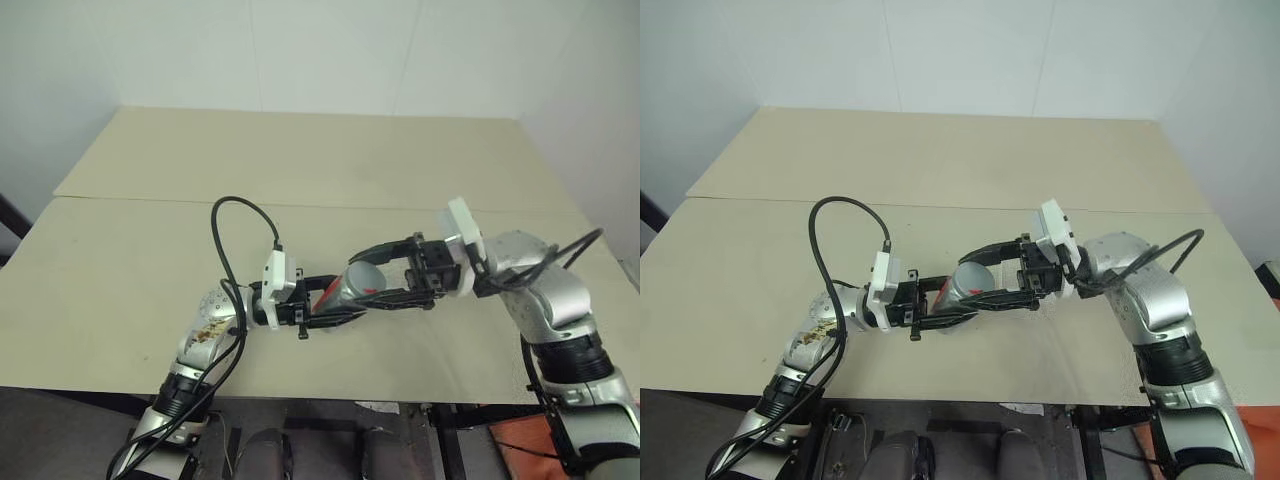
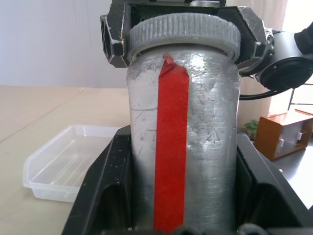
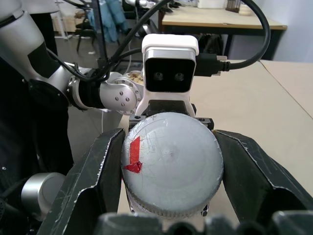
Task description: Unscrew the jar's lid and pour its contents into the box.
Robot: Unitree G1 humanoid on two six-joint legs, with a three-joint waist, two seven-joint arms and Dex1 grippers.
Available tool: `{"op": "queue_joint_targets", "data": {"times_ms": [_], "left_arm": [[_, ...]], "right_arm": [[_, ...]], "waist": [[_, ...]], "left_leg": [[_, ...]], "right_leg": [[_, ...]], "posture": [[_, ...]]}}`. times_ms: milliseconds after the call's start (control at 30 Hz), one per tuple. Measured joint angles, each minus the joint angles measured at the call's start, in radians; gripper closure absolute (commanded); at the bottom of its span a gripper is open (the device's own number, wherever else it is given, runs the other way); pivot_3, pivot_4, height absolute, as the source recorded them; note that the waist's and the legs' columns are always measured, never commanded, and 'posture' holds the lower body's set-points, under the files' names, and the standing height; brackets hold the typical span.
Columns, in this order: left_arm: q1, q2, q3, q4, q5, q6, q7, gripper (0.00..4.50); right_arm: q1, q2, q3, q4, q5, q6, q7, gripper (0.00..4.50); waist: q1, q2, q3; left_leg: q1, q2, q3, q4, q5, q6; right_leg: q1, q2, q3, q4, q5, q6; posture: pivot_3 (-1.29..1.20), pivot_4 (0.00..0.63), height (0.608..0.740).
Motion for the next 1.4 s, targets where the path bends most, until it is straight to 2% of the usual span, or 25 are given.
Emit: {"op": "queue_joint_targets", "data": {"times_ms": [700, 1400], "left_arm": [[-0.008, -0.026, 0.008, 0.024, 0.023, -0.043, 0.003, 2.46], [-0.01, -0.034, 0.004, 0.062, 0.07, -0.069, 0.014, 2.46]], "right_arm": [[-0.009, 0.055, -0.016, -0.012, -0.023, 0.0, -0.016, 1.72], [-0.091, 0.104, 0.017, 0.07, -0.128, -0.031, 0.058, 1.72]], "waist": [[0.002, 0.0, 0.0], [0.001, 0.0, 0.0]], "left_leg": [[0.0, 0.0, 0.001, 0.002, 0.0, 0.0], [0.0, 0.0, 0.001, 0.002, 0.0, 0.0]], "right_leg": [[0.0, 0.0, 0.0, 0.006, 0.0, 0.0], [0.0, 0.0, 0.0, 0.006, 0.0, 0.0]], "posture": [[0.0, 0.15, 0.74], [0.0, 0.15, 0.74]]}}
